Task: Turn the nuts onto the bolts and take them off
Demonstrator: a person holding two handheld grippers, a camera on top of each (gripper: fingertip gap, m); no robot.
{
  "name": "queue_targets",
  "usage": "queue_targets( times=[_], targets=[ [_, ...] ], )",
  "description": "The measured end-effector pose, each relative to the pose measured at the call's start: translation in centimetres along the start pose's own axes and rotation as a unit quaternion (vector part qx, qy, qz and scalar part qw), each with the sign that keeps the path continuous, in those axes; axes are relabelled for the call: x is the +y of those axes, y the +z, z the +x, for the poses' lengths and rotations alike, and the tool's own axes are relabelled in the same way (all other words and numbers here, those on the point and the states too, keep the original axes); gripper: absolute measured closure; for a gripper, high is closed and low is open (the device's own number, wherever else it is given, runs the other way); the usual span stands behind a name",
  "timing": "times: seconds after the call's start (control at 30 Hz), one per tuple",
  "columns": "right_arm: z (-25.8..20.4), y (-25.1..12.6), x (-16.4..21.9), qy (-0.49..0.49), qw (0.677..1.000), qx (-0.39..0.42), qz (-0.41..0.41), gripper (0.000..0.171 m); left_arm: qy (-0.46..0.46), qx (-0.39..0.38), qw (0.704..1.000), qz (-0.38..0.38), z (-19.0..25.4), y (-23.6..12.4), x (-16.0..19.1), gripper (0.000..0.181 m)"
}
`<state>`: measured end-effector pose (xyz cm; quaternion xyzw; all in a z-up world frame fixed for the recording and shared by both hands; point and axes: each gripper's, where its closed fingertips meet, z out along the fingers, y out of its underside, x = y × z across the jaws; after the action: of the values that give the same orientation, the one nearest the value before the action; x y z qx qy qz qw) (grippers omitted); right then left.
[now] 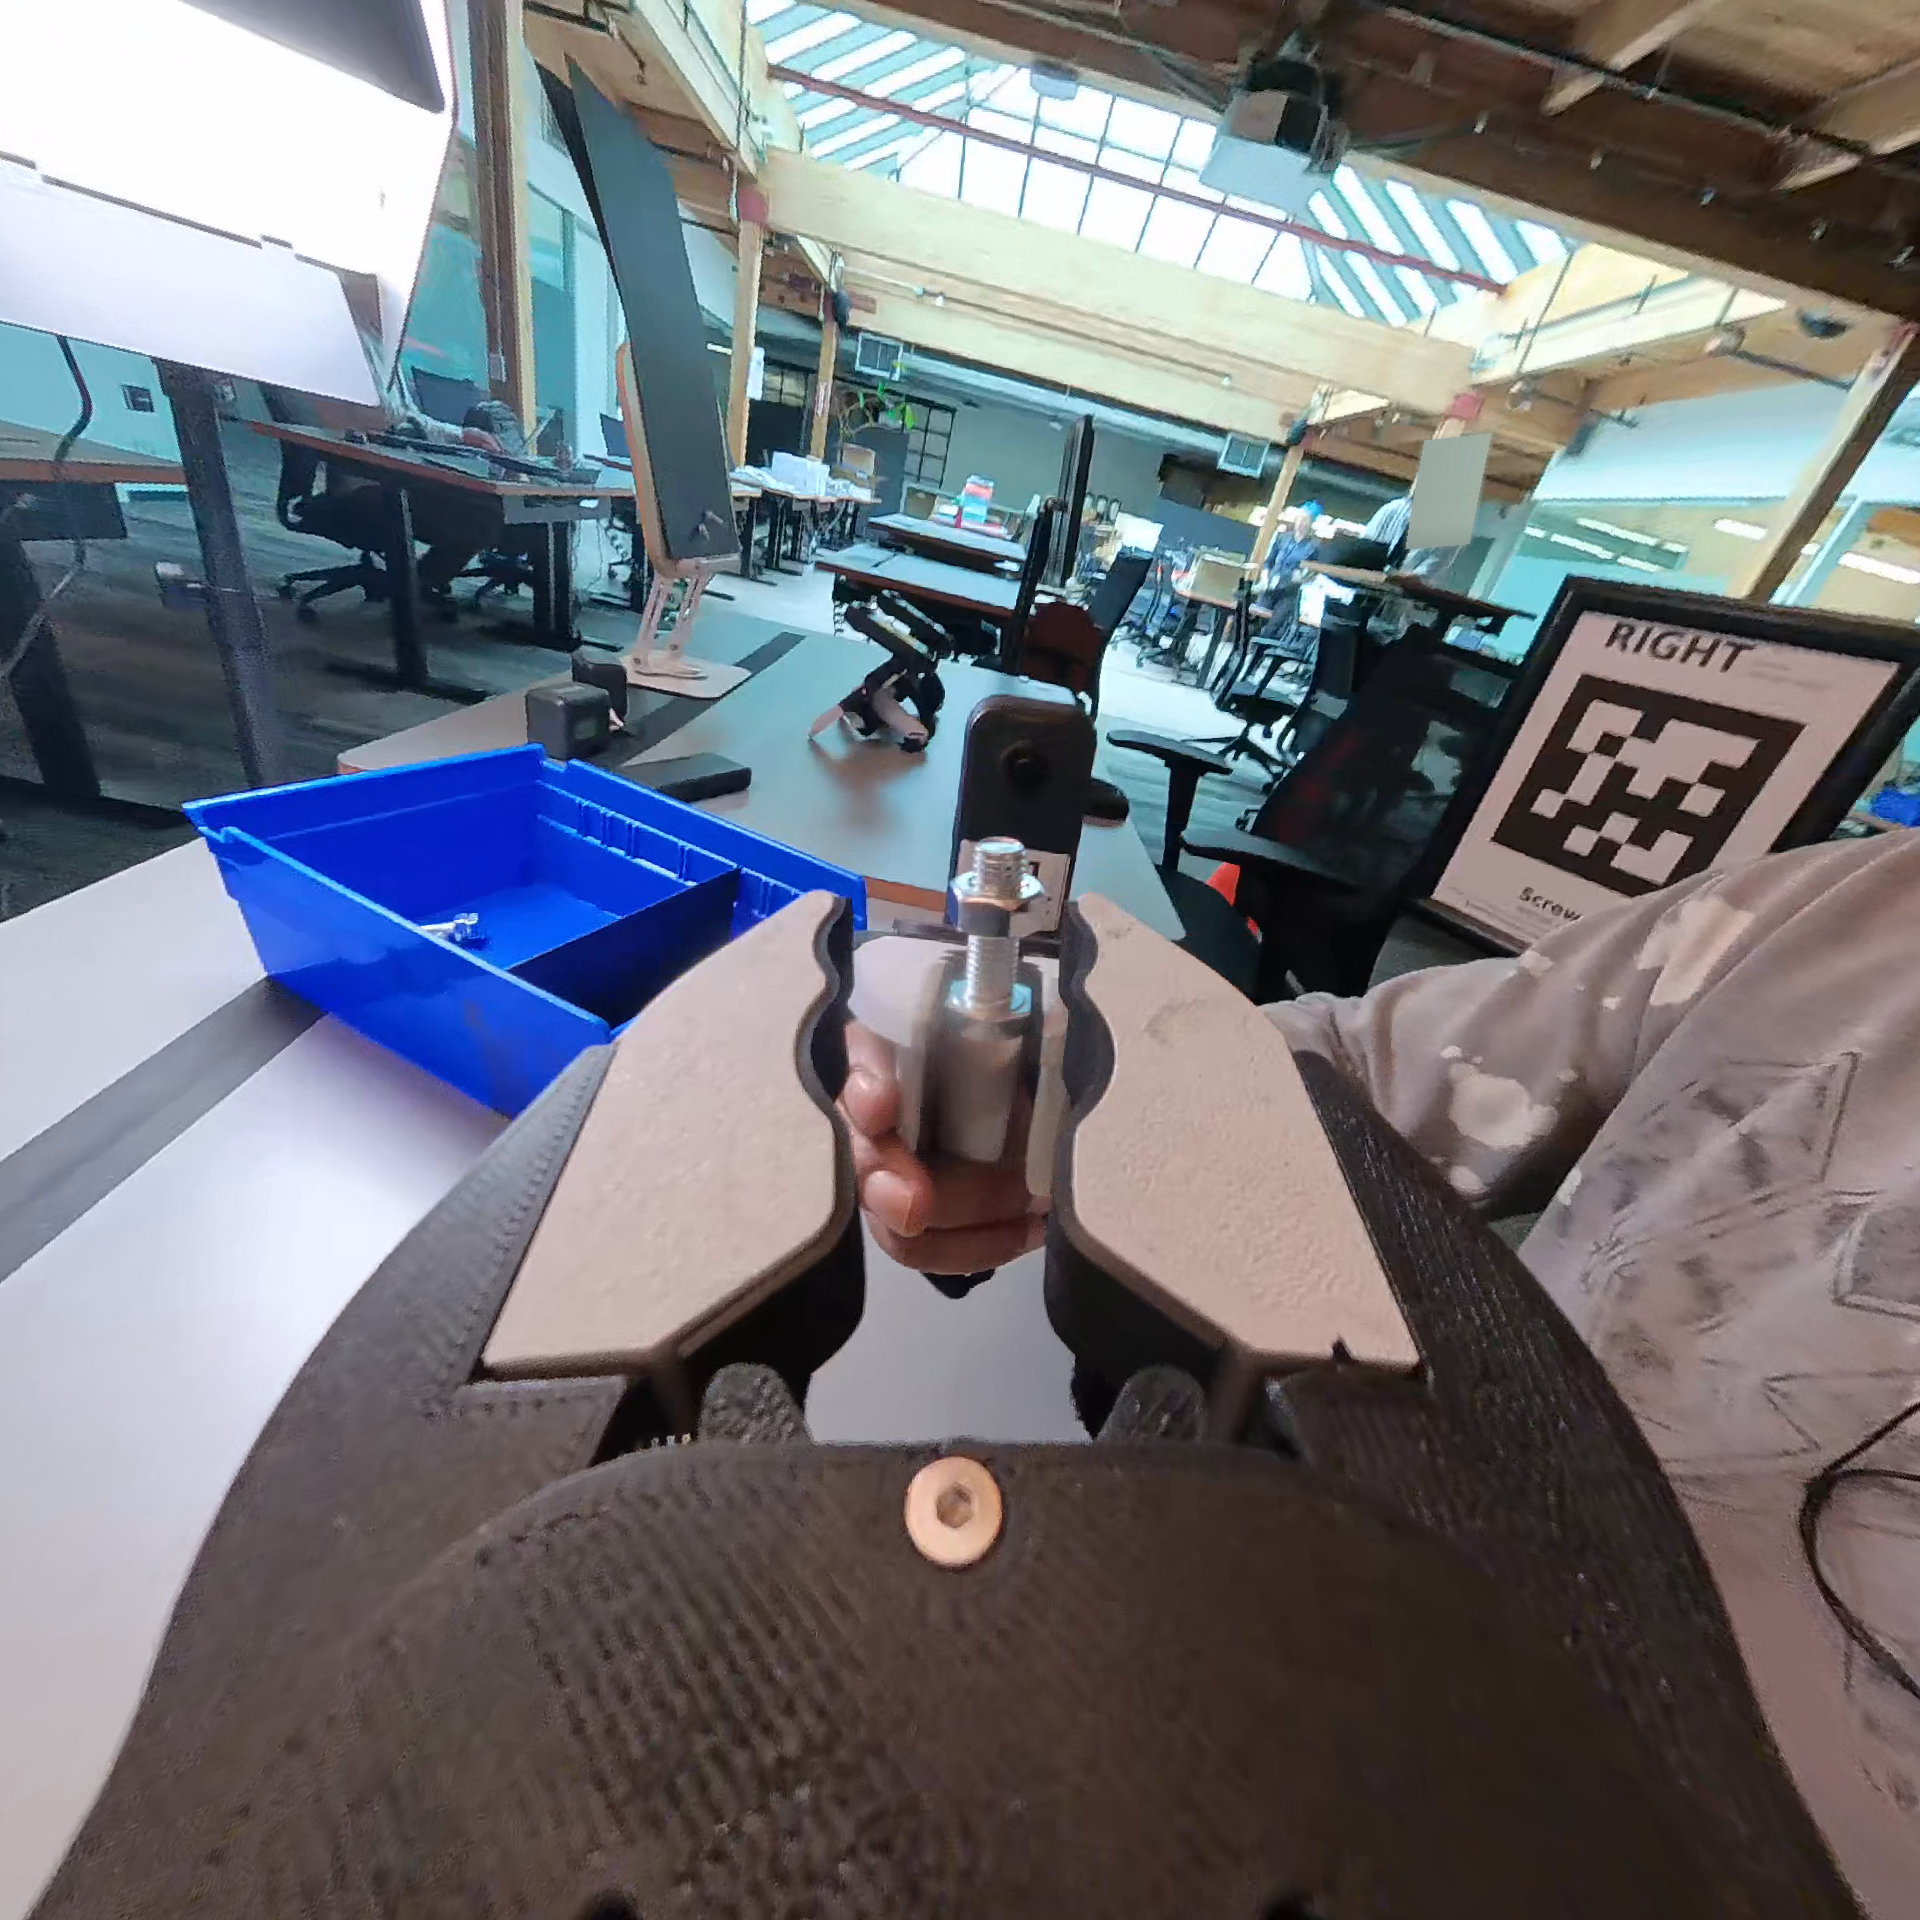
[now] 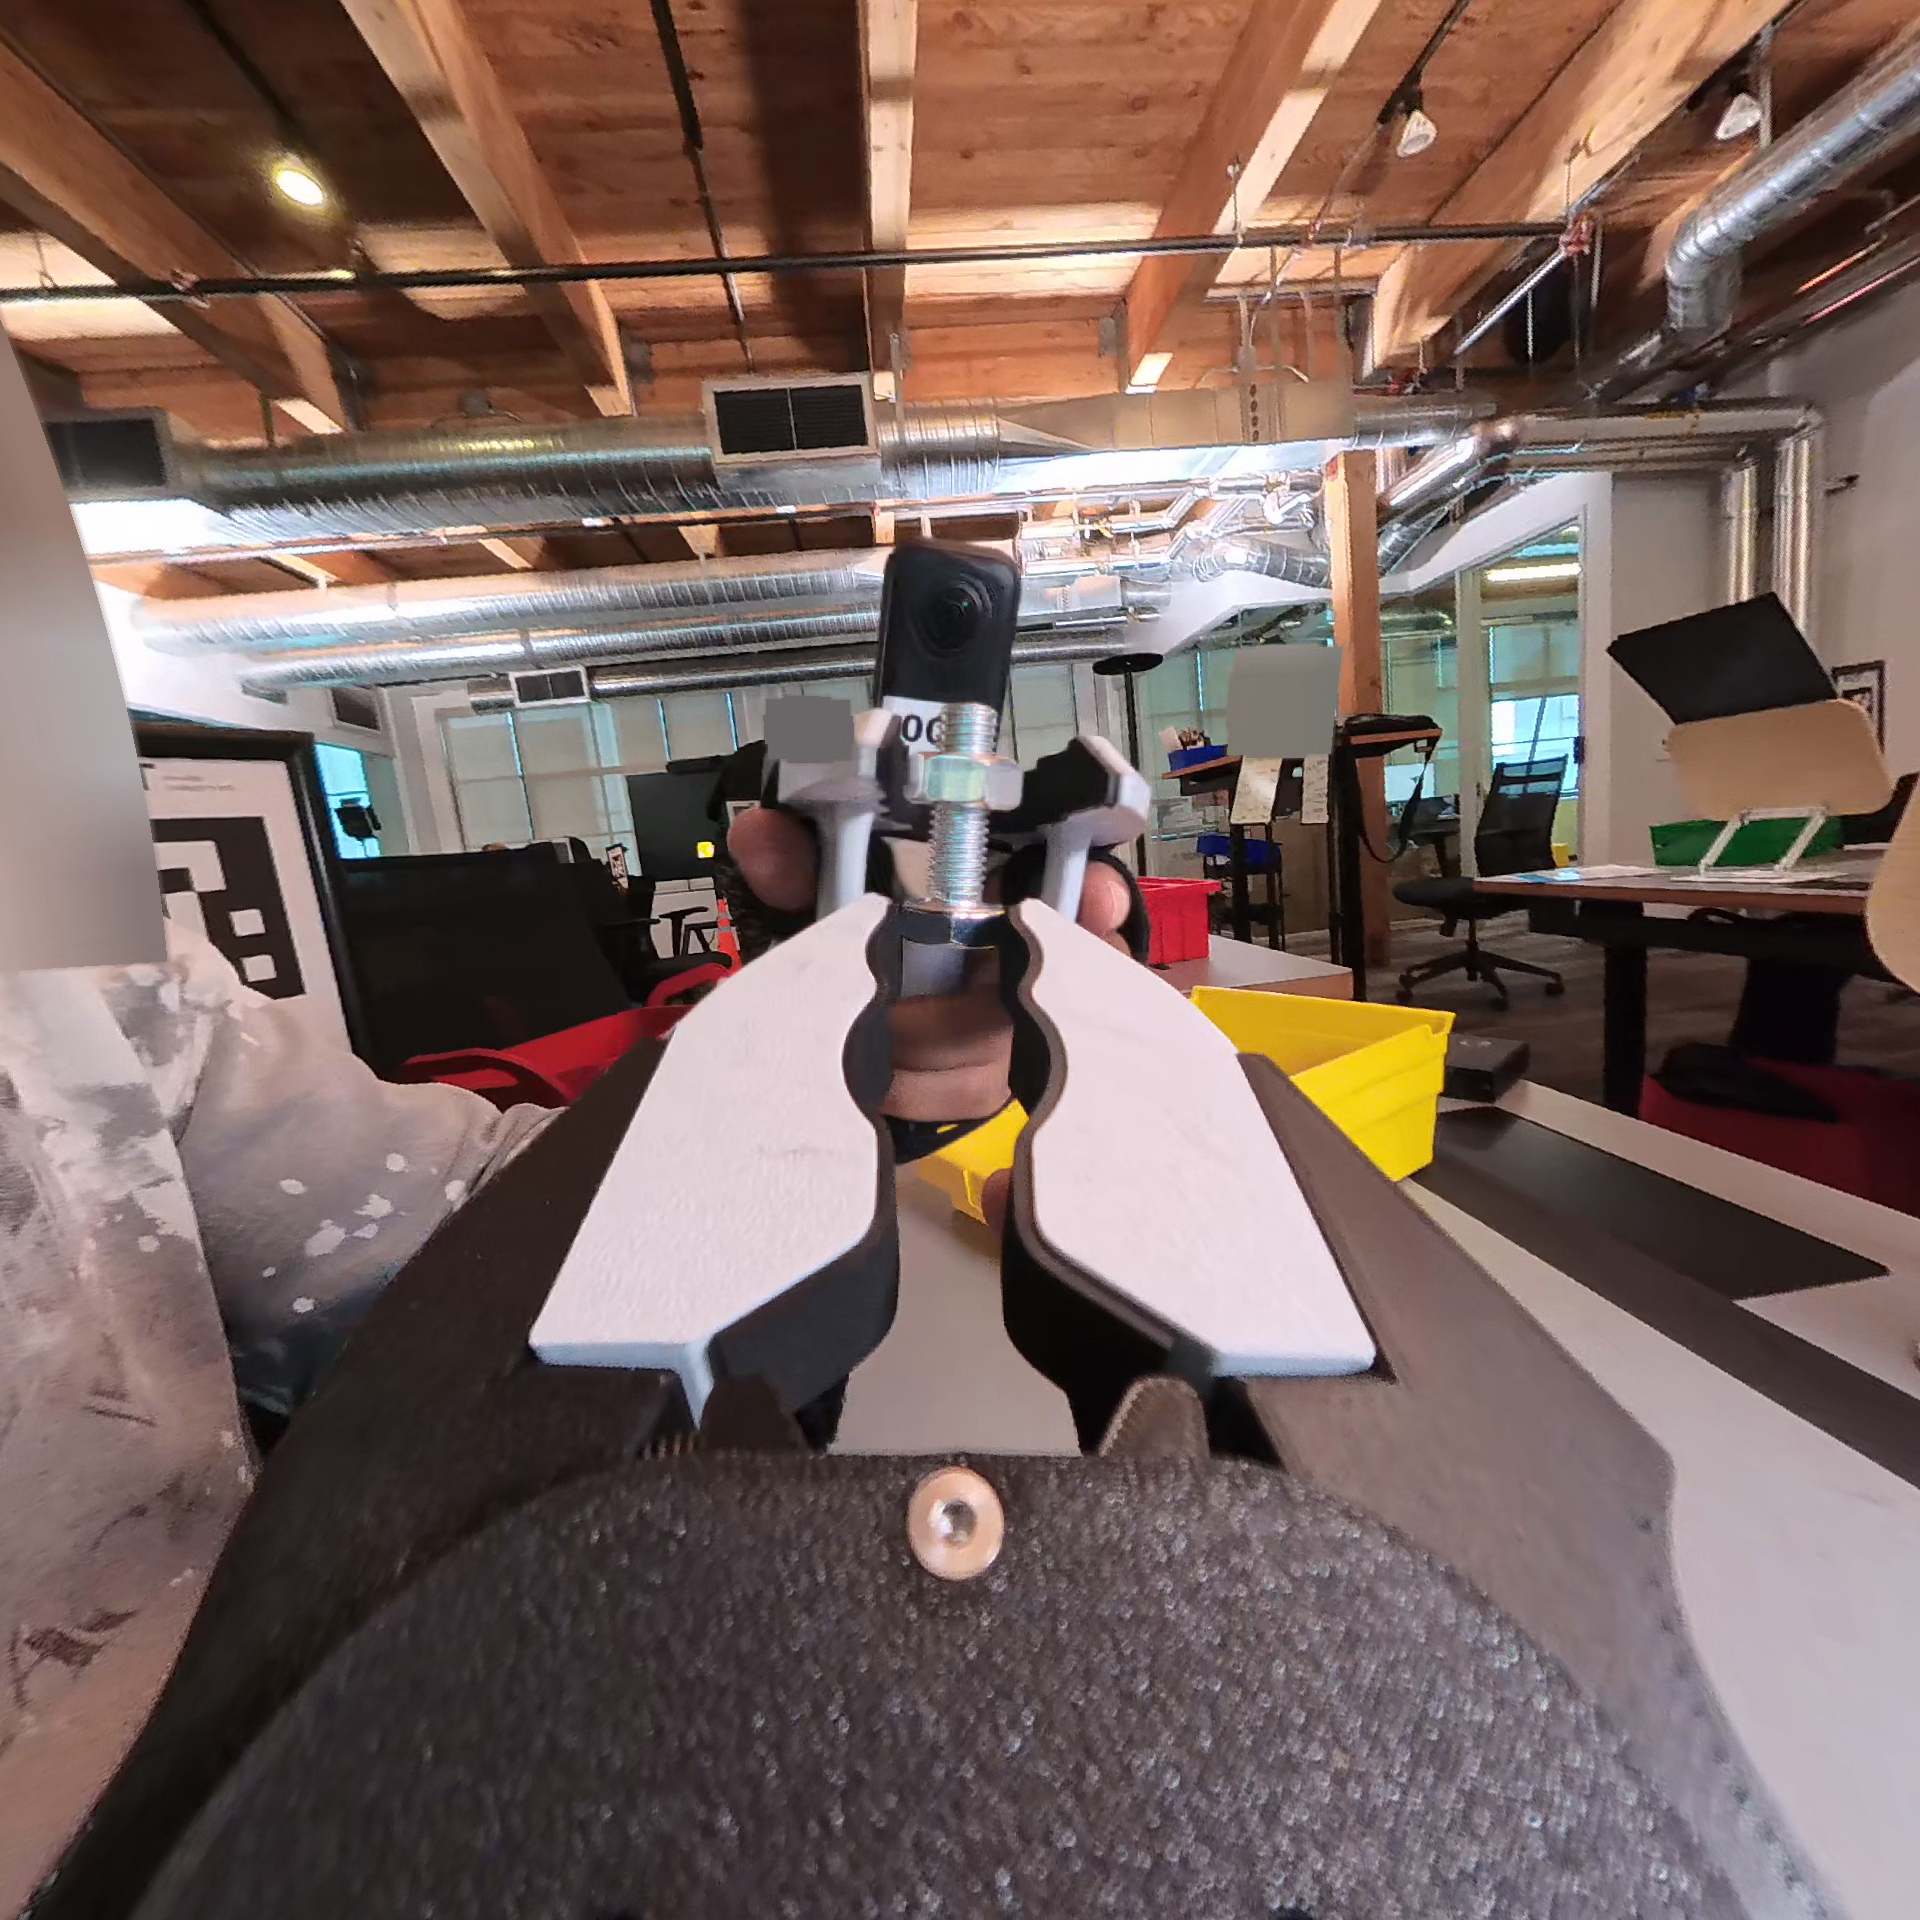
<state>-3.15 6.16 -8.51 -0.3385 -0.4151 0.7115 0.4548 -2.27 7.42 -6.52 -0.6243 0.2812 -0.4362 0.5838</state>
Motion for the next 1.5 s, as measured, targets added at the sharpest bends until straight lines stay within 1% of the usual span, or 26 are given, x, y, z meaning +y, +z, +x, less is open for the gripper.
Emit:
queue_targets(
  times=[0.07, 0.1, 0.13, 0.17, 0.3, 0.43, 0.53, 0.57, 0.6, 0.63, 0.7, 0.77, 0.87, 0.97, 1.0, 1.03, 1.07, 1.17, 1.3, 1.4, 1.43, 1.47, 1.5],
  targets=[
    [-0.2, 0.1, 0.0, 0.001, 1.000, -0.002, 0.000, 0.153, 0.005, -0.015, 1.000, 0.001, -0.5, 0.0, 0.1, 0.142],
    [-0.2, 0.0, -0.2, 0.003, 1.000, -0.002, 0.006, 0.153, -0.010, -0.036, 0.999, 0.001, -1.4, -0.3, 0.0, 0.159],
    [-0.6, -0.1, -0.6, 0.003, 1.000, -0.018, 0.015, 0.153, -0.008, -0.080, 0.997, 0.001, -3.0, -0.9, 0.0, 0.166],
    [-0.7, -0.1, -0.7, 0.002, 1.000, -0.020, 0.013, 0.153, 0.002, -0.099, 0.995, 0.000, -3.7, -1.4, 0.1, 0.165],
    [-0.4, -0.1, -0.5, -0.003, 1.000, -0.009, 0.005, 0.153, -0.004, -0.055, 0.998, 0.017, -2.3, -1.4, -0.7, 0.153],
    [0.4, 0.0, 0.3, -0.004, 1.000, 0.011, -0.012, 0.153, 0.002, -0.018, 1.000, -0.001, -0.3, -0.2, -0.1, 0.143],
    [0.5, 0.0, 0.4, -0.008, 1.000, 0.018, -0.015, 0.153, 0.009, -0.042, 0.999, -0.014, -1.0, 0.0, 0.3, 0.146],
    [0.6, -0.1, 0.2, -0.006, 1.000, 0.018, -0.009, 0.153, -0.001, -0.069, 0.998, -0.015, -1.9, -0.4, 0.2, 0.160],
    [0.2, -0.3, -0.3, -0.005, 1.000, 0.001, 0.002, 0.153, 0.012, -0.111, 0.994, -0.019, -3.3, -1.0, 0.2, 0.161],
    [0.2, -0.3, -0.5, -0.007, 1.000, 0.001, 0.005, 0.153, 0.026, -0.131, 0.991, -0.027, -4.0, -1.4, 0.5, 0.161],
    [0.3, -0.3, -0.5, -0.021, 1.000, 0.011, -0.004, 0.153, 0.008, -0.106, 0.994, -0.021, -3.4, -1.5, 0.2, 0.153],
    [0.8, -0.4, -0.3, -0.016, 1.000, 0.023, -0.007, 0.153, 0.005, -0.081, 0.997, -0.010, -2.5, -1.1, -0.1, 0.149],
    [1.4, -0.4, 0.2, -0.017, 0.999, 0.039, -0.018, 0.153, 0.007, -0.056, 0.998, -0.025, -1.3, -0.1, 0.6, 0.143],
    [1.3, -0.3, 0.4, -0.021, 0.999, 0.043, -0.023, 0.153, 0.003, -0.064, 0.998, -0.025, -1.9, 0.1, 0.9, 0.144],
    [1.4, -0.3, 0.3, -0.021, 0.999, 0.045, -0.020, 0.153, -0.013, -0.087, 0.996, -0.024, -2.8, -0.3, 0.9, 0.159],
    [1.0, -0.4, -0.1, -0.021, 0.999, 0.026, -0.010, 0.153, -0.004, -0.134, 0.991, -0.026, -4.5, -1.0, 1.0, 0.164],
    [0.8, -0.5, -0.3, -0.021, 0.999, 0.024, -0.007, 0.153, 0.009, -0.154, 0.988, -0.032, -5.3, -1.6, 1.2, 0.164],
    [1.2, -0.5, -0.2, -0.031, 0.999, 0.040, -0.020, 0.153, -0.016, -0.110, 0.994, -0.024, -4.3, -1.5, 1.0, 0.153],
    [2.1, -0.5, 0.6, -0.024, 0.997, 0.059, -0.032, 0.153, -0.001, -0.065, 0.997, -0.034, -2.2, -0.1, 1.4, 0.143],
    [2.1, -0.4, 0.8, -0.027, 0.997, 0.065, -0.037, 0.153, 0.004, -0.078, 0.996, -0.038, -2.5, 0.1, 1.6, 0.144],
    [2.2, -0.5, 0.7, -0.027, 0.997, 0.066, -0.035, 0.153, -0.007, -0.094, 0.995, -0.040, -3.1, -0.2, 1.6, 0.152],
    [1.9, -0.7, 0.4, -0.030, 0.998, 0.052, -0.025, 0.153, 0.001, -0.141, 0.989, -0.042, -4.6, -0.9, 1.6, 0.165],
    [1.8, -0.7, 0.2, -0.030, 0.998, 0.049, -0.022, 0.153, 0.016, -0.160, 0.986, -0.043, -5.2, -1.3, 1.6, 0.163]
  ],
)
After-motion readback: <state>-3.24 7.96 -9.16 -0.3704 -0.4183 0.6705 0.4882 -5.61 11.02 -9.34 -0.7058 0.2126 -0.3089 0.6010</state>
